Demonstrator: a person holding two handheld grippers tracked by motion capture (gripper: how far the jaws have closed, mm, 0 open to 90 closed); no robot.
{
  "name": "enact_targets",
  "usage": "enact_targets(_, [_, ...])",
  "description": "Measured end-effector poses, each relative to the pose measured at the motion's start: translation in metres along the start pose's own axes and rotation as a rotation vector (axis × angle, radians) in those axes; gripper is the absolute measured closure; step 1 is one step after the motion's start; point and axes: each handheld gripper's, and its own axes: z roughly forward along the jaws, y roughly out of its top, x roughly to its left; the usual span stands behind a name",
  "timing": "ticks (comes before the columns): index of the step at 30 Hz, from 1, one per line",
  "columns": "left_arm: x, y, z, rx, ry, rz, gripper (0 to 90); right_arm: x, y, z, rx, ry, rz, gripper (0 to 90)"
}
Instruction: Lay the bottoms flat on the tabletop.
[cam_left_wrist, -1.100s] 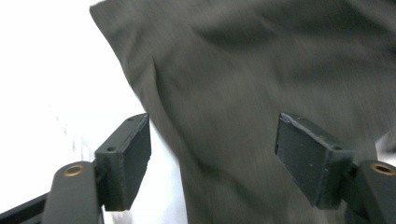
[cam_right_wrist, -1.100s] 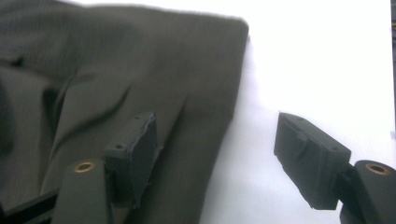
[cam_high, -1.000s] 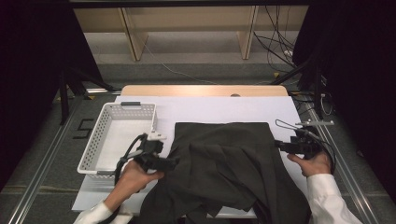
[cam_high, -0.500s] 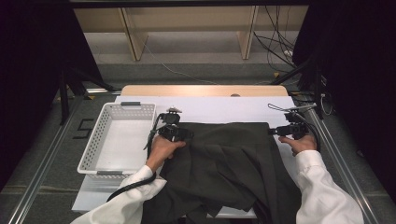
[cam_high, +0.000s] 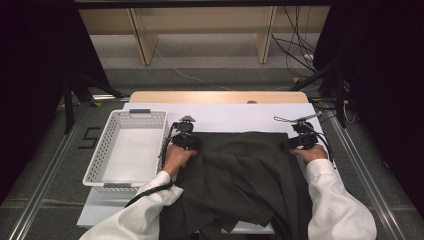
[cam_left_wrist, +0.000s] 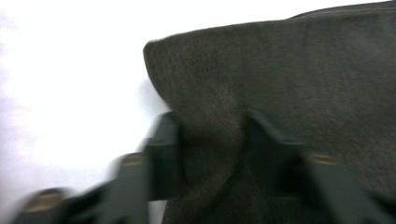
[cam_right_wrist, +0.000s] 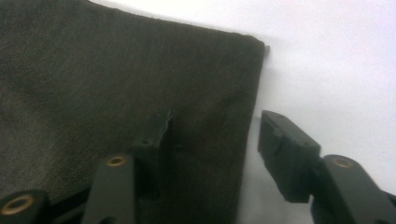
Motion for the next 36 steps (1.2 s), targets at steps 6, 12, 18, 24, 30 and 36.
enact_targets(6, [-0.007, 0.001, -0.015, -0.057, -0.015, 0.030, 84.5, 0.004, 0.000, -0.006, 0.000, 0.032, -0.048, 85.5])
enact_targets(12, [-0.001, 0.020, -0.079, -0.234, -0.135, 0.002, 84.8, -0.001, 0.006, -0.078, -0.275, 0.049, -0.048, 86.2])
enact_targets(18, [-0.010, 0.042, -0.119, -0.348, -0.091, 0.033, 84.9, 0.022, 0.027, -0.133, -0.437, 0.001, -0.095, 86.4])
enact_targets(24, [-0.001, 0.056, -0.127, -0.362, -0.122, 0.000, 84.8, 0.026, 0.035, -0.148, -0.495, -0.008, -0.081, 86.6])
enact_targets(30, [0.001, 0.067, -0.135, -0.403, -0.152, -0.028, 85.0, 0.033, 0.047, -0.162, -0.521, -0.029, -0.099, 86.5])
enact_targets(36, [0.001, 0.077, -0.144, -0.435, -0.149, -0.028, 85.1, 0.038, 0.054, -0.173, -0.574, -0.063, -0.105, 86.6])
